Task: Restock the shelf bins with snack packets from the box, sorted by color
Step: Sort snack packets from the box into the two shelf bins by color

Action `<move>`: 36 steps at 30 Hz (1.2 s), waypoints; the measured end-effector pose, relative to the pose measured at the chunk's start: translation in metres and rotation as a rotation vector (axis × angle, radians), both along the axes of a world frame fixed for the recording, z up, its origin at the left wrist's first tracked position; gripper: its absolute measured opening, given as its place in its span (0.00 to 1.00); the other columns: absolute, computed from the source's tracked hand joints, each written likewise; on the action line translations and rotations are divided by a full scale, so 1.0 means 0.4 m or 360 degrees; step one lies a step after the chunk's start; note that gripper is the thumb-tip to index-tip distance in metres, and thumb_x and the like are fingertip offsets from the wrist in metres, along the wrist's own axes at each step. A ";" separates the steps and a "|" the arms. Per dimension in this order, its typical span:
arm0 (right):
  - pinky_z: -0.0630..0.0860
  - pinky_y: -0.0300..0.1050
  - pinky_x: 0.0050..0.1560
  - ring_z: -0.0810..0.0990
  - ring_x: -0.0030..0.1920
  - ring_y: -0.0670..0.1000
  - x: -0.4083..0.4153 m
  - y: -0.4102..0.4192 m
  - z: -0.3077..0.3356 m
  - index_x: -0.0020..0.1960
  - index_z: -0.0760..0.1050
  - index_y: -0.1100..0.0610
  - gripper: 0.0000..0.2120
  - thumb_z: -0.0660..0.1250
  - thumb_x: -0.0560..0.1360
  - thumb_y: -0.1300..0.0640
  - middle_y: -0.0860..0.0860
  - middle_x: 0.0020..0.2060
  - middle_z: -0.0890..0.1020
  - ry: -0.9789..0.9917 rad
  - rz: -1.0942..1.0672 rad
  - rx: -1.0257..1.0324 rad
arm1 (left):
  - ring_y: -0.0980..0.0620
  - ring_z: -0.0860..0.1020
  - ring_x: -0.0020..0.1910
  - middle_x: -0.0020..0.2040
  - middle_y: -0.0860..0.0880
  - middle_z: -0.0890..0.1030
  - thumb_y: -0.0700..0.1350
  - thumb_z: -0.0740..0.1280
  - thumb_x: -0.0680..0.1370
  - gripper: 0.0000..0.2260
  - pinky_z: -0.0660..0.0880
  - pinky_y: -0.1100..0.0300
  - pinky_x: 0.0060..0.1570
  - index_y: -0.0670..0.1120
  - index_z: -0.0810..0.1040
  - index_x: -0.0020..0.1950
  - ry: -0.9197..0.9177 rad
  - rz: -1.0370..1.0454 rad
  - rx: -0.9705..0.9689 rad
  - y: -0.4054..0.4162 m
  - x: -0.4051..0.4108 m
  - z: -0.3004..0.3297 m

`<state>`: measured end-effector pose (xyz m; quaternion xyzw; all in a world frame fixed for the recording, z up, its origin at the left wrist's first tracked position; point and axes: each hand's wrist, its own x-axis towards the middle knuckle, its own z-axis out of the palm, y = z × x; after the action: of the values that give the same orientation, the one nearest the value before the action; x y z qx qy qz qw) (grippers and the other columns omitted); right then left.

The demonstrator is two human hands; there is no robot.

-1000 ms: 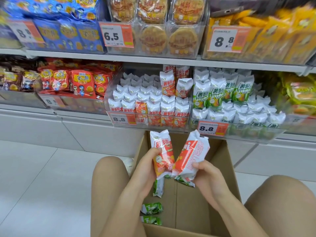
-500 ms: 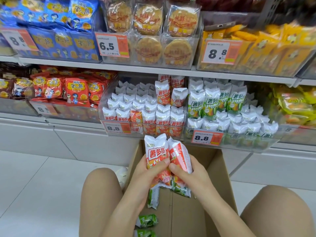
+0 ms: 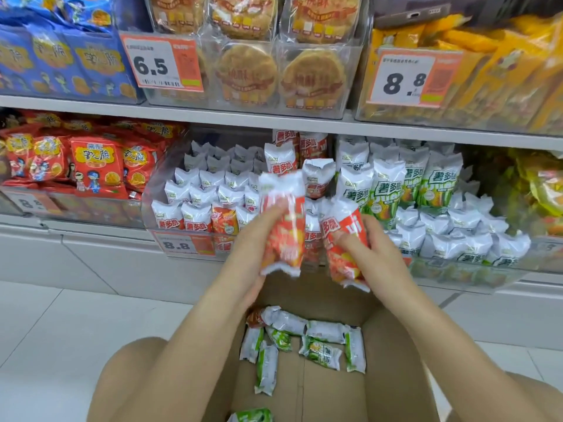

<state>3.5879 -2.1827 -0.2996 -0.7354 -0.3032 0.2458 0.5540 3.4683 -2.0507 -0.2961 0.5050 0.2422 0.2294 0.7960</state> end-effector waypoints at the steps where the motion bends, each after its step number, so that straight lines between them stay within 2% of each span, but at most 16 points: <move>1: 0.78 0.47 0.47 0.81 0.41 0.43 0.023 0.009 0.002 0.50 0.69 0.42 0.06 0.65 0.77 0.50 0.45 0.44 0.81 -0.0046 0.0021 0.0000 | 0.49 0.82 0.46 0.45 0.48 0.84 0.55 0.66 0.74 0.14 0.79 0.55 0.46 0.47 0.79 0.54 -0.0044 -0.0006 -0.0040 0.022 0.038 0.014; 3: 0.76 0.43 0.45 0.81 0.43 0.42 0.059 0.017 -0.004 0.51 0.69 0.42 0.08 0.67 0.76 0.48 0.43 0.45 0.80 -0.0081 0.0002 0.0044 | 0.44 0.80 0.55 0.54 0.41 0.82 0.54 0.64 0.77 0.16 0.75 0.49 0.58 0.45 0.77 0.59 -0.0037 0.0037 -0.0089 0.064 0.111 0.036; 5: 0.74 0.38 0.42 0.81 0.41 0.39 0.074 0.016 -0.014 0.56 0.71 0.44 0.15 0.68 0.71 0.45 0.42 0.44 0.81 -0.0063 -0.0076 0.0113 | 0.40 0.78 0.60 0.60 0.37 0.80 0.54 0.66 0.76 0.21 0.74 0.47 0.62 0.42 0.75 0.63 -0.0009 0.0069 -0.0120 0.095 0.170 0.041; 7: 0.73 0.34 0.39 0.81 0.41 0.38 0.073 0.009 -0.021 0.58 0.70 0.46 0.22 0.66 0.66 0.41 0.40 0.42 0.82 -0.0066 -0.0097 0.0117 | 0.41 0.79 0.58 0.60 0.37 0.80 0.54 0.66 0.76 0.20 0.79 0.51 0.53 0.43 0.77 0.62 -0.0021 0.0083 -0.0127 0.115 0.210 0.038; 9: 0.75 0.36 0.40 0.81 0.42 0.37 0.074 0.003 -0.020 0.56 0.69 0.42 0.25 0.65 0.62 0.35 0.35 0.42 0.81 -0.0096 -0.0047 0.0090 | 0.45 0.81 0.51 0.54 0.40 0.82 0.52 0.64 0.77 0.14 0.79 0.58 0.41 0.45 0.79 0.56 -0.0113 0.0100 -0.0157 0.129 0.238 0.036; 12: 0.75 0.40 0.40 0.81 0.41 0.39 0.072 -0.002 -0.012 0.50 0.72 0.40 0.21 0.62 0.59 0.35 0.36 0.41 0.81 -0.0072 -0.0049 0.0177 | 0.47 0.81 0.48 0.45 0.45 0.82 0.51 0.64 0.77 0.11 0.78 0.57 0.41 0.46 0.79 0.52 -0.0265 0.0145 -0.0170 0.143 0.266 0.031; 15: 0.79 0.43 0.35 0.82 0.38 0.46 0.087 0.024 -0.006 0.45 0.77 0.43 0.15 0.67 0.60 0.41 0.43 0.36 0.82 0.0261 -0.0085 0.0321 | 0.49 0.82 0.43 0.43 0.46 0.82 0.51 0.63 0.78 0.10 0.78 0.56 0.39 0.46 0.78 0.51 -0.0253 0.0153 -0.0102 0.145 0.277 0.028; 17: 0.79 0.38 0.31 0.81 0.38 0.50 0.102 0.056 -0.004 0.41 0.77 0.48 0.21 0.74 0.53 0.40 0.47 0.34 0.81 0.0439 -0.0115 0.0274 | 0.50 0.82 0.43 0.45 0.46 0.83 0.52 0.64 0.78 0.12 0.79 0.56 0.38 0.46 0.78 0.54 -0.0177 0.0084 -0.0035 0.140 0.273 0.026; 18: 0.79 0.39 0.34 0.82 0.40 0.53 0.103 0.066 -0.004 0.43 0.77 0.50 0.26 0.76 0.50 0.38 0.50 0.36 0.82 0.0523 -0.0090 0.0257 | 0.51 0.82 0.44 0.46 0.46 0.83 0.53 0.64 0.77 0.13 0.80 0.55 0.41 0.46 0.78 0.55 -0.0122 0.0057 0.0014 0.138 0.265 0.023; 19: 0.81 0.43 0.40 0.84 0.44 0.55 0.097 0.076 -0.005 0.48 0.77 0.51 0.27 0.76 0.53 0.39 0.52 0.40 0.84 0.0632 -0.0061 0.0289 | 0.51 0.83 0.45 0.46 0.48 0.84 0.54 0.65 0.77 0.13 0.80 0.54 0.45 0.47 0.79 0.55 -0.0068 0.0045 0.0078 0.139 0.256 0.018; 21: 0.81 0.51 0.48 0.85 0.48 0.54 0.070 0.081 -0.007 0.55 0.77 0.49 0.24 0.75 0.62 0.45 0.50 0.46 0.85 0.0731 0.0003 0.0375 | 0.52 0.83 0.48 0.46 0.49 0.85 0.55 0.67 0.75 0.16 0.78 0.53 0.52 0.47 0.79 0.57 0.0006 0.0068 0.0225 0.146 0.230 0.007; 23: 0.81 0.53 0.48 0.85 0.47 0.51 0.046 0.073 -0.014 0.54 0.77 0.48 0.22 0.77 0.63 0.47 0.47 0.46 0.85 0.0621 -0.0032 0.0361 | 0.52 0.83 0.50 0.50 0.49 0.85 0.58 0.69 0.72 0.21 0.77 0.54 0.54 0.46 0.79 0.60 0.0047 0.0117 0.0349 0.162 0.197 0.001; 25: 0.81 0.55 0.46 0.85 0.45 0.49 0.045 0.078 -0.016 0.52 0.77 0.47 0.18 0.75 0.63 0.46 0.46 0.43 0.85 0.0452 -0.0115 0.0324 | 0.52 0.83 0.50 0.51 0.50 0.85 0.58 0.69 0.71 0.22 0.78 0.56 0.53 0.48 0.78 0.60 0.0113 0.0140 0.0480 0.183 0.166 -0.005; 30: 0.76 0.32 0.38 0.81 0.40 0.39 0.061 0.101 0.039 0.48 0.76 0.46 0.18 0.77 0.61 0.44 0.40 0.41 0.83 -0.0238 -0.0204 0.0301 | 0.55 0.83 0.51 0.52 0.53 0.84 0.58 0.67 0.71 0.21 0.79 0.62 0.48 0.50 0.78 0.60 0.0097 0.0155 0.0604 0.221 0.127 -0.027; 33: 0.77 0.35 0.39 0.81 0.41 0.42 0.091 0.144 0.079 0.49 0.73 0.44 0.16 0.75 0.65 0.47 0.43 0.42 0.82 -0.0406 -0.0213 0.0317 | 0.57 0.82 0.51 0.52 0.53 0.84 0.57 0.68 0.71 0.21 0.78 0.64 0.48 0.49 0.76 0.60 0.0030 0.0231 0.0662 0.243 0.128 -0.017; 36: 0.76 0.37 0.41 0.78 0.38 0.40 0.117 0.189 0.109 0.51 0.68 0.42 0.19 0.76 0.68 0.50 0.39 0.42 0.78 -0.0716 -0.0207 0.0090 | 0.60 0.81 0.51 0.53 0.55 0.83 0.53 0.69 0.73 0.22 0.77 0.68 0.46 0.46 0.71 0.64 0.0002 0.0314 0.0715 0.263 0.132 -0.015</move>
<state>3.6348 -2.1073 -0.2559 -0.7739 -0.3778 0.0310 0.5074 3.5212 -1.9454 -0.3022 0.6435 0.2337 0.3538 0.6373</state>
